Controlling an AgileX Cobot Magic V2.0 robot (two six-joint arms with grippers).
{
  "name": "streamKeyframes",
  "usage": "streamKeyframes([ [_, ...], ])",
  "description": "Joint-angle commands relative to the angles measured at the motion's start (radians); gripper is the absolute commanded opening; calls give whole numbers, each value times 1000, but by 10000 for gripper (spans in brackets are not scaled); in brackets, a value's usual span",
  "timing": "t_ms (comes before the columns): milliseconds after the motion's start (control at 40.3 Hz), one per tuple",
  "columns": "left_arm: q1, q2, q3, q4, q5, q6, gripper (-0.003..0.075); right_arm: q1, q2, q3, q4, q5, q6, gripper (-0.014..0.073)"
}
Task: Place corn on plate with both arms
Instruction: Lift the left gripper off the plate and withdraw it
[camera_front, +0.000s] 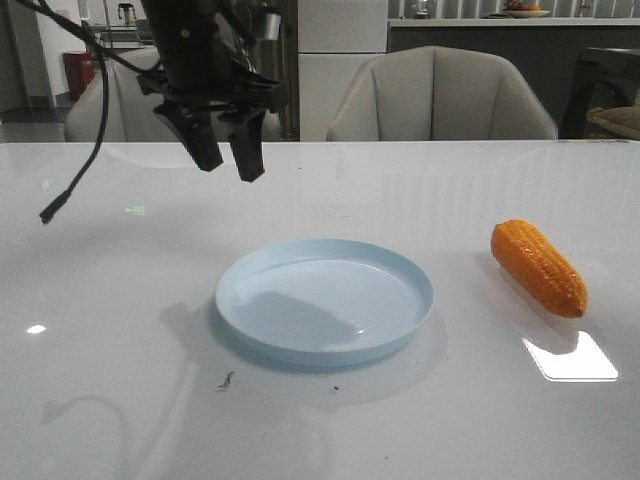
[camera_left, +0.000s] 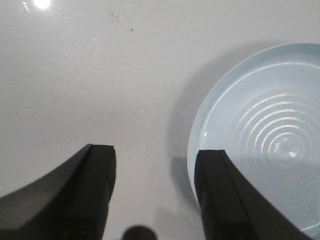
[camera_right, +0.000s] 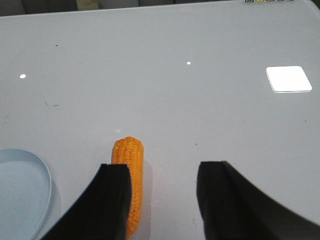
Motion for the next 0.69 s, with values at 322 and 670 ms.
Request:
streamKeyframes([
  [322, 157, -320, -27, 18, -83, -86, 422, -1, -9, -34, -10, -66, -1, 426],
  [670, 437, -748, 427, 17, -312, -48, 422, -1, -9, -34, -10, -47, -1, 426],
])
